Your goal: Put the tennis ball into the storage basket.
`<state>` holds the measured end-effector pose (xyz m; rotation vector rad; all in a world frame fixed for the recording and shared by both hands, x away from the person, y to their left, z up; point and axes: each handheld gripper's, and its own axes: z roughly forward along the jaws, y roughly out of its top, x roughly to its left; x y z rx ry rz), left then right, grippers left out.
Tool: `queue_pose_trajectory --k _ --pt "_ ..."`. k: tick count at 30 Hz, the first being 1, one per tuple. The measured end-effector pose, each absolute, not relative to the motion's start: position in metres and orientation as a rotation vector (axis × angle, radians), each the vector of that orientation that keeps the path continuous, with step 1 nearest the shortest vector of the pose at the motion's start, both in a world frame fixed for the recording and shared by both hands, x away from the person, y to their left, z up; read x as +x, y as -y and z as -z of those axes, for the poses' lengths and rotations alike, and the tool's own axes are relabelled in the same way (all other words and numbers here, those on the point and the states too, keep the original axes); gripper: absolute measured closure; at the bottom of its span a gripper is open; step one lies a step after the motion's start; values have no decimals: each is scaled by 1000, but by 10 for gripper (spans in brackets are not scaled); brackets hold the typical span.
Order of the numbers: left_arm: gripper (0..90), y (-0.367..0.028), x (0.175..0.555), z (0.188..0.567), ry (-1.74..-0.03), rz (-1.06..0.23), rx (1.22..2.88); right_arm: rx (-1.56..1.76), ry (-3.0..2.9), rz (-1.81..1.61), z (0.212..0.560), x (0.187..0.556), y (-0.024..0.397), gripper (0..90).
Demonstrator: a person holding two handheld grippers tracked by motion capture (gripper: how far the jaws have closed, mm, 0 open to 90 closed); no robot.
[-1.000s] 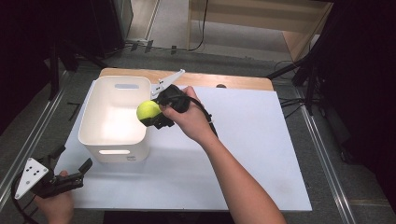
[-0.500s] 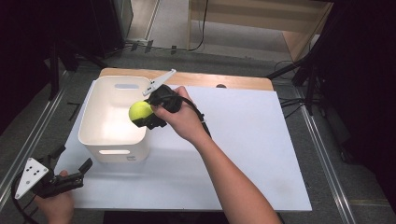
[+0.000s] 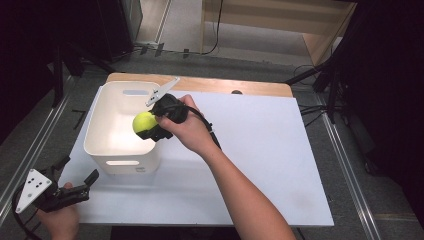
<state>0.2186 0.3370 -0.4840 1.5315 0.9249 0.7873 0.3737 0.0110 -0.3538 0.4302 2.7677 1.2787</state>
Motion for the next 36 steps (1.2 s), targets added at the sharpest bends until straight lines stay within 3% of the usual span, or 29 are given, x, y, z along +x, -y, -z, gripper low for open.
queue_pose_trajectory --k 30,36 --pt "0 -337 219 484 -922 -785 1527 379 -2844 -1111 378 372 -33 236" --pt "0 -337 219 484 -925 -785 1528 373 -2839 -1160 374 370 -29 152"
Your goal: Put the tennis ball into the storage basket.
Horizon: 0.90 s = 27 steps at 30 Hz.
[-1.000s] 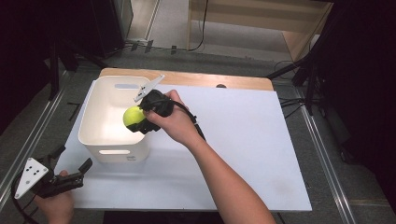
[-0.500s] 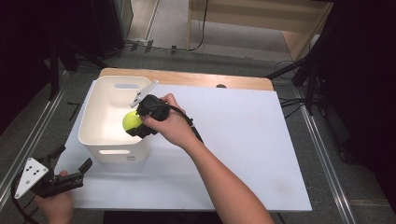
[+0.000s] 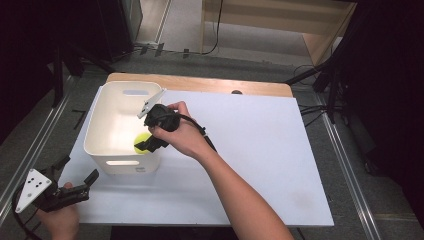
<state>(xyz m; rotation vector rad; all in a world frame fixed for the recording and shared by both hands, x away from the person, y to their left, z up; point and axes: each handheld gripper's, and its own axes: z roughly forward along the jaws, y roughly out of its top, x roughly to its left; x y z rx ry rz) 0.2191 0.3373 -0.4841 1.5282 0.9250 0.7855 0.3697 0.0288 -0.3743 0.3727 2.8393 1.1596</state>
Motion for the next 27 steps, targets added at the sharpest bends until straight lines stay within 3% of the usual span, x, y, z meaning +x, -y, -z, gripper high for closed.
queue_pose_trajectory --k 11,27 --pt "0 -337 219 484 -925 -787 1534 404 -2773 -1255 366 367 -6 10" --pt "0 -336 219 484 -925 -794 1545 491 -2685 -1291 365 355 43 0"
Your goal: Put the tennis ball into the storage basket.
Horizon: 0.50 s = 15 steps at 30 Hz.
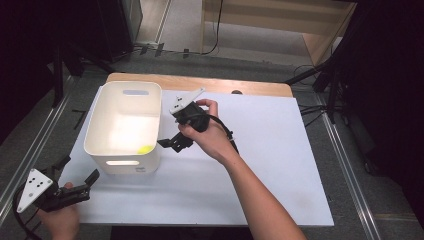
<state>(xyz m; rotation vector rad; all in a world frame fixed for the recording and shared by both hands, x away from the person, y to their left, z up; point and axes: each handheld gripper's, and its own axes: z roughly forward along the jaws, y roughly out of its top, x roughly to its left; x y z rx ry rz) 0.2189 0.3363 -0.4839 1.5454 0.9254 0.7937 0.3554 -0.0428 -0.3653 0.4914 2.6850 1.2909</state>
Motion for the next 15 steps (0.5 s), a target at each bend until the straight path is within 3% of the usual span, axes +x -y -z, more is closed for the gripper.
queue_pose_trajectory --k 15 --pt "0 -336 219 484 -923 -794 1544 610 -2609 -1310 383 348 88 0"
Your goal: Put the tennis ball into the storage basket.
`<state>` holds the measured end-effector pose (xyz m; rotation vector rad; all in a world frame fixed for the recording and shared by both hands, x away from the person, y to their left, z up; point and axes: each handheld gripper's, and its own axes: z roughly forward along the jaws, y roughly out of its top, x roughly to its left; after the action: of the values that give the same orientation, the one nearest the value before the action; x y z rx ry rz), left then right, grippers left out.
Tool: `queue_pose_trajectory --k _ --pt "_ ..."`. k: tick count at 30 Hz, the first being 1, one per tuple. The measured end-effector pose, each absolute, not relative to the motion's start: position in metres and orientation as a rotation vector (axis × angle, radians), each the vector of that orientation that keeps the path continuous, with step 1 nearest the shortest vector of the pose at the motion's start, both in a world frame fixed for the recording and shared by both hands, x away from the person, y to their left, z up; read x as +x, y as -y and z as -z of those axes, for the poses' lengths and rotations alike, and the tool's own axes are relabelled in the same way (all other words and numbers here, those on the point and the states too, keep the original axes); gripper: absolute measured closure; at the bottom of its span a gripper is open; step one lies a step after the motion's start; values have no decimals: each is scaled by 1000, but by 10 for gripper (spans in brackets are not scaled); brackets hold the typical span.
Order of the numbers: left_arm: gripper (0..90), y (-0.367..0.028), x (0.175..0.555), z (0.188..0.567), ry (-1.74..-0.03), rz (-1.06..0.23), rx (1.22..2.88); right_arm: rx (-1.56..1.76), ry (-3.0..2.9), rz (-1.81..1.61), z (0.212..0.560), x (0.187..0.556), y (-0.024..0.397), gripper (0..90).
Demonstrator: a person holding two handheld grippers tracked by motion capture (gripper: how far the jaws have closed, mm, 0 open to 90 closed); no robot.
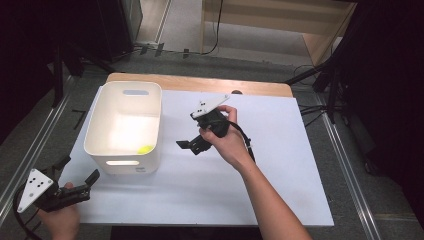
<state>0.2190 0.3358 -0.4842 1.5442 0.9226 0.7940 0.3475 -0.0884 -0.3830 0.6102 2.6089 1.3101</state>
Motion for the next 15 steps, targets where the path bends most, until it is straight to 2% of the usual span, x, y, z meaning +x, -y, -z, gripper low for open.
queue_pose_trajectory --k 15 --pt "0 -335 219 484 -925 -798 1544 727 -2552 -1323 407 336 134 0"
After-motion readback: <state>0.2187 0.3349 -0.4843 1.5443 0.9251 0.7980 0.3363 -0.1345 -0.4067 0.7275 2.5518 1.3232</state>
